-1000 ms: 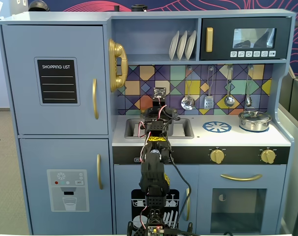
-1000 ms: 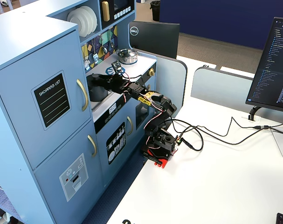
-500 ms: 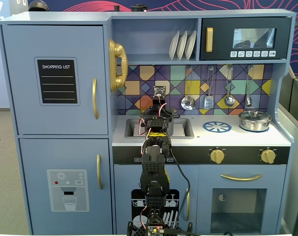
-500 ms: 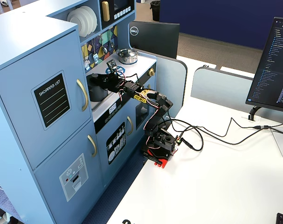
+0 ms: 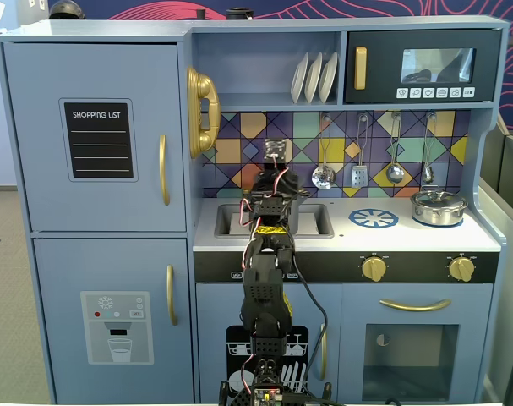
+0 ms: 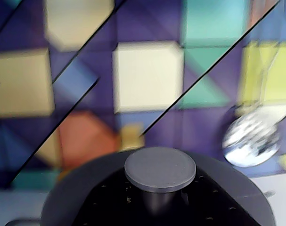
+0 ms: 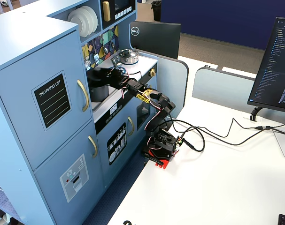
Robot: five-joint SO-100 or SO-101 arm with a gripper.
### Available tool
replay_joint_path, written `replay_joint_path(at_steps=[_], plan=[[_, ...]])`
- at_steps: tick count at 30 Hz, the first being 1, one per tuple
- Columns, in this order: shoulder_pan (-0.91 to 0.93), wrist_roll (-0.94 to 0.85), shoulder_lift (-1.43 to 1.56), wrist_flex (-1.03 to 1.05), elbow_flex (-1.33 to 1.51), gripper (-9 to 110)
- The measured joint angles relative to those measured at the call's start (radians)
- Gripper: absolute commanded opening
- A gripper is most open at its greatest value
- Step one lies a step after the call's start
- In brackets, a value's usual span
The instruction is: Take off the lid from the gray recipient and place it on the counter
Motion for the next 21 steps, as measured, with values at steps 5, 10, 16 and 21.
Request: replay_joint_path(at_steps=[5, 10, 16, 21], plan=[[0.126, 0.028, 0.080, 0.034, 0.000, 0], [0.301, 0.083, 0.098, 0.040, 0.029, 0], [0.403, 0.106, 0.051, -0.043, 0.107, 0], [0.434, 0.106, -0.071, -0.144, 0.141, 0]])
